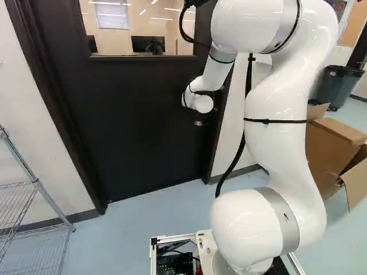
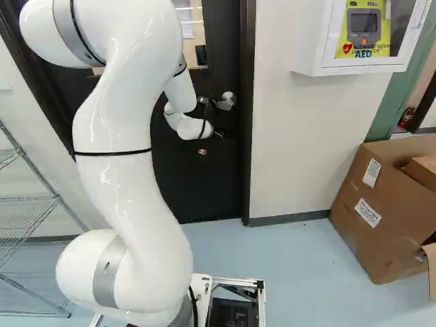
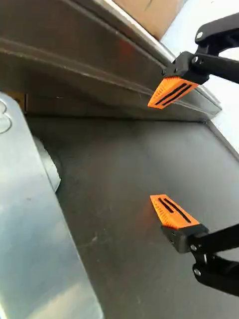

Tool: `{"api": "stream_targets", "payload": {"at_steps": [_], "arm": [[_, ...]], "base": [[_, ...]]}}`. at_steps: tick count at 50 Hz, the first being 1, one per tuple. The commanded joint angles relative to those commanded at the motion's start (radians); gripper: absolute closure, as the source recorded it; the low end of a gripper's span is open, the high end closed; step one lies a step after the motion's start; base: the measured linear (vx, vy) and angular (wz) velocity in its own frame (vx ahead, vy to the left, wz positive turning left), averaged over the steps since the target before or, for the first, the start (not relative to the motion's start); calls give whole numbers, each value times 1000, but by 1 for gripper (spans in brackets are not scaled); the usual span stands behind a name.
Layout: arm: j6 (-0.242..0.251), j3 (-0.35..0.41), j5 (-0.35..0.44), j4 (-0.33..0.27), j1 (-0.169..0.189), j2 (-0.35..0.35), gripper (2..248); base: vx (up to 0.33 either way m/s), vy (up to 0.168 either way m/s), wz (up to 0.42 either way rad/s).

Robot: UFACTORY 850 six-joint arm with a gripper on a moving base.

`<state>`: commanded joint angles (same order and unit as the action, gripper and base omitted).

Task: Open the door and move inside

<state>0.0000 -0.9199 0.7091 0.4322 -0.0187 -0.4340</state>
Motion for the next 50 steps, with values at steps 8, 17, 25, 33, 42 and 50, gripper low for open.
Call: {"api": "stream_targets", "payload": {"at_steps": [8,17,25,33,42,50], "arm": [[0,-38,0,0,-5,-29,3],[0,-81,0,0,-11,-63,3],[0,-122,0,0,-17,-94,3],[0,-163,0,0,-23,-124,3],[0,-209,0,0,-32,-159,3],[0,-251,0,0,-44,-190,3]], "base": [[0,0,0],[0,0,0],[0,0,0],[0,0,0],[0,0,0],[0,0,0]]}}
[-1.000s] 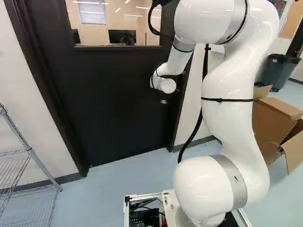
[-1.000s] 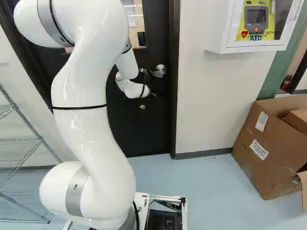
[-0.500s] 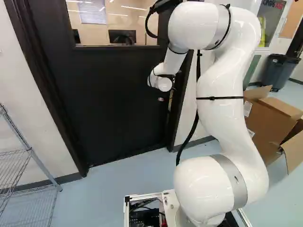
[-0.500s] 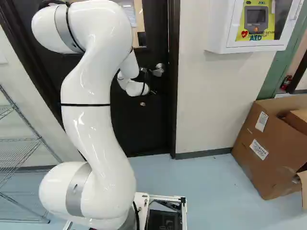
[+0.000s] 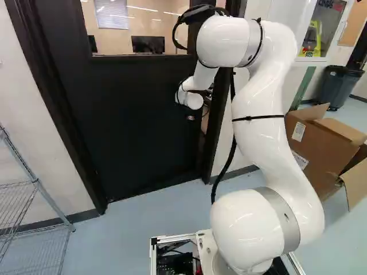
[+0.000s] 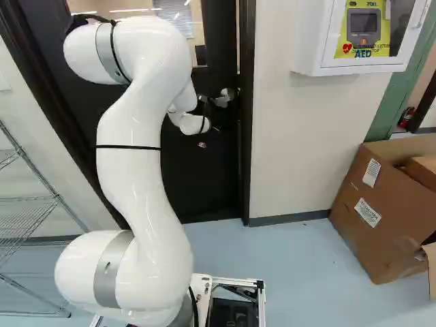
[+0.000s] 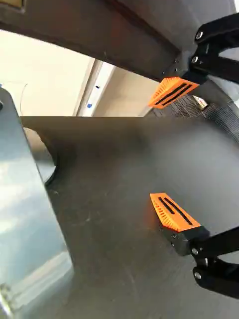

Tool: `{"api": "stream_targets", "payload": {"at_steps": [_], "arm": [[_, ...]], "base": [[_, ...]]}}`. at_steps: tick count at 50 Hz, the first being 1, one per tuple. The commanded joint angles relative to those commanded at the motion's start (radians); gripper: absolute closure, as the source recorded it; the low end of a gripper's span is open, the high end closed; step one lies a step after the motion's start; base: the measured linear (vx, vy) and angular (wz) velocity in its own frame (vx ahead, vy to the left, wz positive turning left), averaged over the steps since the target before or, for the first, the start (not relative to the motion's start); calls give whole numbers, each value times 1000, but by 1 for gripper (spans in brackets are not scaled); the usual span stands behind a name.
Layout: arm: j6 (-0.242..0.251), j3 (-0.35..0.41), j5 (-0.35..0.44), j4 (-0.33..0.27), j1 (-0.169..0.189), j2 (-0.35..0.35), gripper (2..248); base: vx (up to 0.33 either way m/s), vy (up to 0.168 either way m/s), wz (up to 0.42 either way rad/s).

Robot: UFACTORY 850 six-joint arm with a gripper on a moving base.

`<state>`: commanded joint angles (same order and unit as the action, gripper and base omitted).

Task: Open the door and move inside

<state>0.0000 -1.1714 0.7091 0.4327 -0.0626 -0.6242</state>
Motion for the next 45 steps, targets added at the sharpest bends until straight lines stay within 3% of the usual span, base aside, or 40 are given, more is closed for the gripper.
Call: {"api": "stream_targets", "payload": {"at_steps": [16,45], "arm": [[0,-80,-5,-32,-27,-58,3],[0,-176,-72,-283,-90,-127,3]], "base": [[0,0,0],[0,0,0]]}}
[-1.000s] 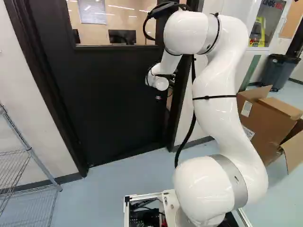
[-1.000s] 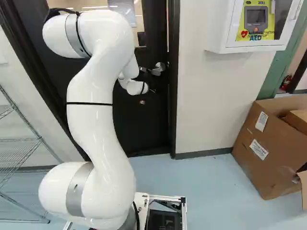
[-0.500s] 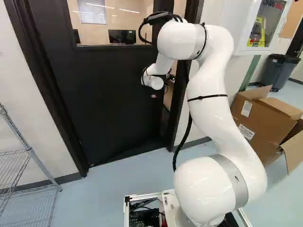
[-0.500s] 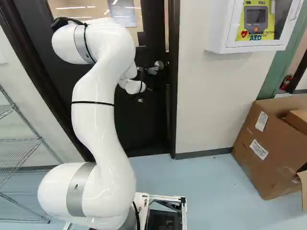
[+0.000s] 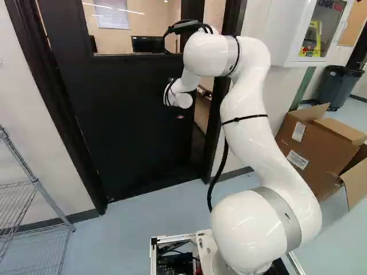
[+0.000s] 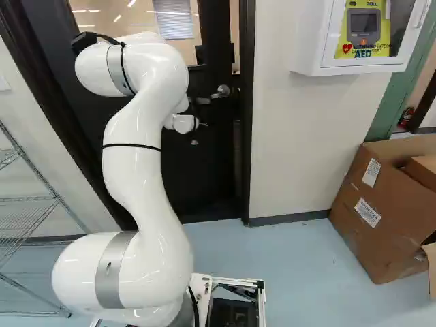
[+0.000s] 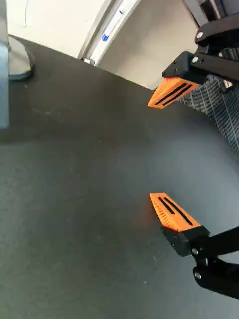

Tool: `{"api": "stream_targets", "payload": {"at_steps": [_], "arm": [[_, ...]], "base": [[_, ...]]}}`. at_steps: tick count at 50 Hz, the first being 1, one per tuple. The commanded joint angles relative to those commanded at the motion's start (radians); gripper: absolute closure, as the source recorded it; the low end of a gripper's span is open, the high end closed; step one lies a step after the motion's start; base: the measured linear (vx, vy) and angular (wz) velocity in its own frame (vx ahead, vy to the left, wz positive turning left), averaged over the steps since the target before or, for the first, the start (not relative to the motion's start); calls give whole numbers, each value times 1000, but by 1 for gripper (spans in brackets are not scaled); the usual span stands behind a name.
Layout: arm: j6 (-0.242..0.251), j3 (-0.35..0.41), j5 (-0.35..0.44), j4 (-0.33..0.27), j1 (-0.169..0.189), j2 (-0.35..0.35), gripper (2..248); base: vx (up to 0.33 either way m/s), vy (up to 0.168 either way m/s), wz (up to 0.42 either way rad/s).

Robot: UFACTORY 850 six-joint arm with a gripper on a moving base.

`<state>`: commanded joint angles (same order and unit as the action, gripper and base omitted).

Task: Open the door and move inside

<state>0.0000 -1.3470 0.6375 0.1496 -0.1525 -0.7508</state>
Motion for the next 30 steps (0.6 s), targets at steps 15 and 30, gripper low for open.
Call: {"api": "stream_targets", "payload": {"at_steps": [15,30], "arm": [[0,-93,-5,-124,-24,-66,3],[0,-167,-6,-136,-39,-117,3]], "base": [[0,0,0],[0,0,0]]}}
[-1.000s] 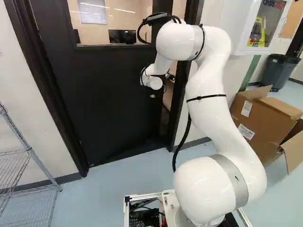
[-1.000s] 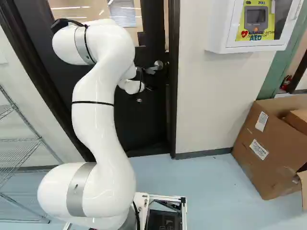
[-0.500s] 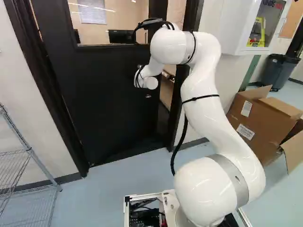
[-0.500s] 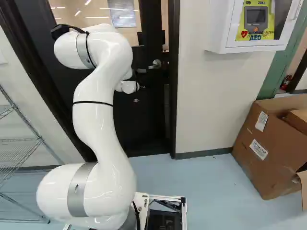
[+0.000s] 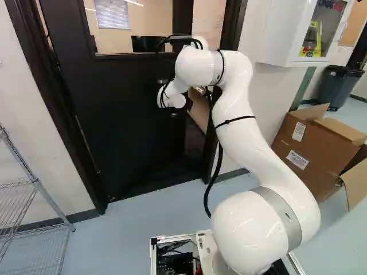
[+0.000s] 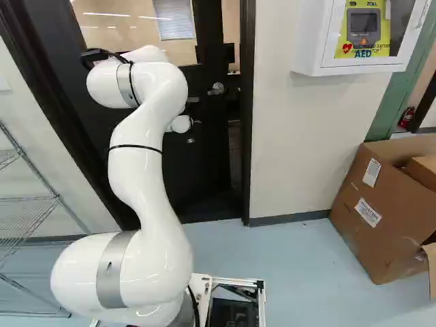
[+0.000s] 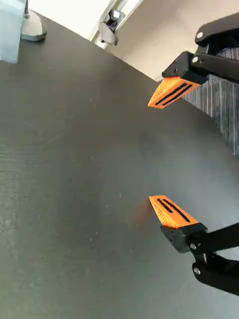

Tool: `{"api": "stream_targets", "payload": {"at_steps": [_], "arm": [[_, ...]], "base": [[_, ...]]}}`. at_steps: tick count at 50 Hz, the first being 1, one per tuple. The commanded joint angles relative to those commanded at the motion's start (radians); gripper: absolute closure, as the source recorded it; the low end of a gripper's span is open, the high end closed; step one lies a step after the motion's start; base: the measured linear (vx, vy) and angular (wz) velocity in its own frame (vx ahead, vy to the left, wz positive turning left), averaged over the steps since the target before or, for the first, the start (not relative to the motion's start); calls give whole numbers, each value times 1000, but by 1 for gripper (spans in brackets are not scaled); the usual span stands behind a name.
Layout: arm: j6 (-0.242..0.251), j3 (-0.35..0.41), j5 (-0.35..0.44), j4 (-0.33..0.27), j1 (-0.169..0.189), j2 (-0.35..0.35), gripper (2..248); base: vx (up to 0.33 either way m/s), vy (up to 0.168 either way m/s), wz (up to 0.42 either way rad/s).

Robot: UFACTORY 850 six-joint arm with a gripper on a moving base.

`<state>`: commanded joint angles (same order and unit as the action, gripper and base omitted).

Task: Open the door and move inside

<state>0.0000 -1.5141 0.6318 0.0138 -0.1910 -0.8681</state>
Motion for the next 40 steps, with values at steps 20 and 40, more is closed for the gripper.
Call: {"api": "stream_targets", "payload": {"at_steps": [20,40], "arm": [[0,106,0,0,6,74,3],[0,243,1,0,12,172,3]], "base": [[0,0,0],[0,0,0]]}}
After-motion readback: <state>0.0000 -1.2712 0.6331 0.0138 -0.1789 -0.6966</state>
